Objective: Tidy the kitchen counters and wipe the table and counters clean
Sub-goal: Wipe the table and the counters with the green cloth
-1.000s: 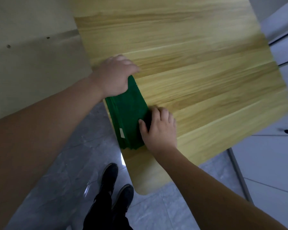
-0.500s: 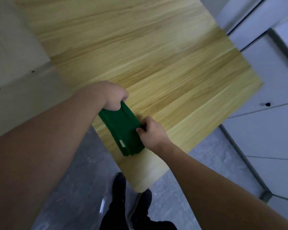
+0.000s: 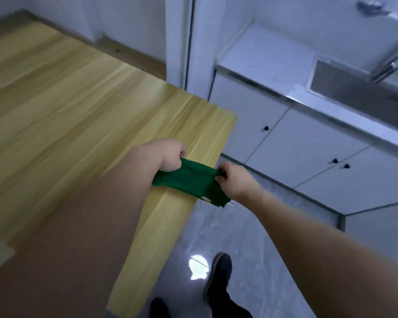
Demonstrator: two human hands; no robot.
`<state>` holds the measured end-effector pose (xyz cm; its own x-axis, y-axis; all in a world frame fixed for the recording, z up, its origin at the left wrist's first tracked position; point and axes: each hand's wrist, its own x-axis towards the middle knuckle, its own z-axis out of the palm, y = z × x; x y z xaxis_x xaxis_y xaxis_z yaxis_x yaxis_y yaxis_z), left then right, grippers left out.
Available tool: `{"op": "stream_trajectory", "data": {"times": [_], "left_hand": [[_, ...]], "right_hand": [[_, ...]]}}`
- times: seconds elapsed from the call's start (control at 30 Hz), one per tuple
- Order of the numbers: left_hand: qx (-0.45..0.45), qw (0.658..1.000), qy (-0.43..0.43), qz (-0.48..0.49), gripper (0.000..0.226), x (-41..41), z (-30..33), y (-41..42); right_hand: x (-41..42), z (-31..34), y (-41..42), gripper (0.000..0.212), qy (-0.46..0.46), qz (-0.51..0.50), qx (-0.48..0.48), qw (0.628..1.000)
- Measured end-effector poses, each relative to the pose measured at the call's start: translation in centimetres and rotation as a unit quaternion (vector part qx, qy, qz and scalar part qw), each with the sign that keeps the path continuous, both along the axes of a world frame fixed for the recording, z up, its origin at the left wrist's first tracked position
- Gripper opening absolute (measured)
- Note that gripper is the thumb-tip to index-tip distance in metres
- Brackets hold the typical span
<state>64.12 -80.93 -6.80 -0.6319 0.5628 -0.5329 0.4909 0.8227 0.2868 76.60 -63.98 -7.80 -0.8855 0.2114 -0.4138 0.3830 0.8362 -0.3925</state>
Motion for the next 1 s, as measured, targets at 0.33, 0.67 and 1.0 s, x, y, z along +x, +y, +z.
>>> {"op": "stream_trajectory", "data": {"times": [0.33,0.67,1.0], "left_hand": [[0.043,0.993,0.064,-0.090,0.011,-1.7,7.3,24.2],[0.051,0.991,0.078,-0.093,0.015,-8.9,8.4,35.8],[0.084,0.993,0.049,-0.064,0.016,-26.7,7.1,43.2]], "right_hand": [[-0.4,6.5,23.2,0.021,0.050,-0.099,-0.014,0.994],[-6.3,6.8,33.9,0.006,0.067,-0.150,-0.059,0.985],[-23.4,6.9,41.7,0.017,0.060,-0.161,-0.087,0.981]]}}
